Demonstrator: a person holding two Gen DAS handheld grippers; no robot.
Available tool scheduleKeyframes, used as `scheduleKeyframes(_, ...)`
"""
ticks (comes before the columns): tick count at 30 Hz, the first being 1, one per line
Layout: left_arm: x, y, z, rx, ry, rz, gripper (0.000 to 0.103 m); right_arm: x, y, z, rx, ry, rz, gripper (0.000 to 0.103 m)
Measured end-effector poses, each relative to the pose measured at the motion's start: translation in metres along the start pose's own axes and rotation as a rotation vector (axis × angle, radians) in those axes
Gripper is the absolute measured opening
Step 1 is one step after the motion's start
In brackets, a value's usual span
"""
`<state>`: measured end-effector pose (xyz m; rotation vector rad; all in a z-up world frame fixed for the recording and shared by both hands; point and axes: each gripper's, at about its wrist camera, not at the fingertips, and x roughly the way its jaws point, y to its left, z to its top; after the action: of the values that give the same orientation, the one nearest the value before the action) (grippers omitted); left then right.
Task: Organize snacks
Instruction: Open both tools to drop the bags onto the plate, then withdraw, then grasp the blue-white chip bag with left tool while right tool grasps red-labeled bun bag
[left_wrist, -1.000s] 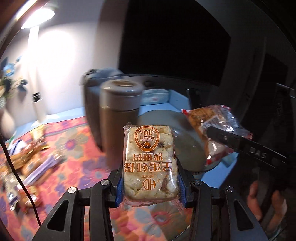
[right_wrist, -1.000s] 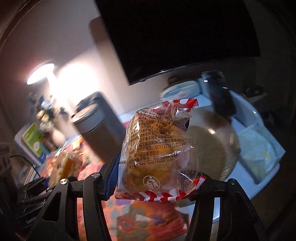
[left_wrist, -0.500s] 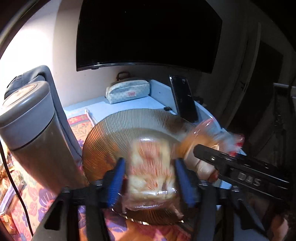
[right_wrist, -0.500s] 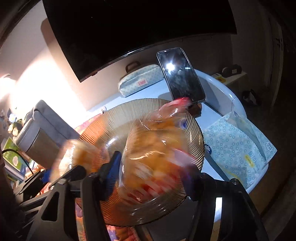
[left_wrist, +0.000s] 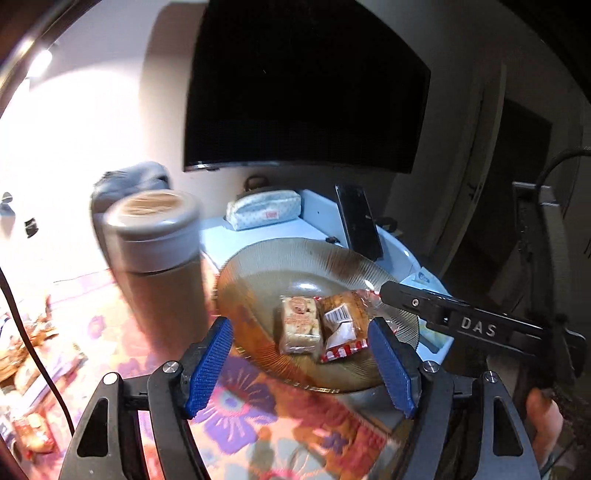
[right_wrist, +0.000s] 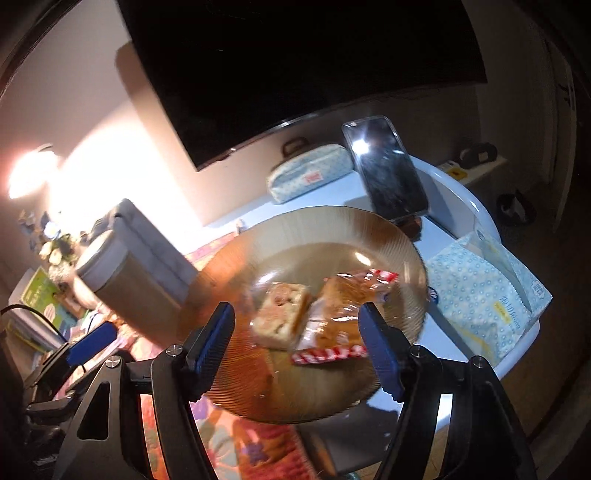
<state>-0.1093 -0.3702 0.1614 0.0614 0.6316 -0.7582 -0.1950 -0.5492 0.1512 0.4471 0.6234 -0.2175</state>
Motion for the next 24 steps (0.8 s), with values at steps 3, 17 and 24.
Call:
scheduleKeyframes(3, -0.027, 0.015, -0.004, -0.017, -0.03, 0.018, 0.073, -0.009, 0.016, -0.003, -0.024, -0.012, 0.028, 0.069)
scheduleKeyframes(17, -0.179, 0.168, -0.067, -0.22, -0.119, 0.428, 0.073, -0.003, 0.159, -0.05, -0.292, 0.062, 0.252, 0.069)
scheduleKeyframes(24, -0.214, 0.244, -0.111, -0.333, -0.097, 0.59, 0.073, 0.041, 0.235, -0.096, -0.437, 0.173, 0.314, 0.069)
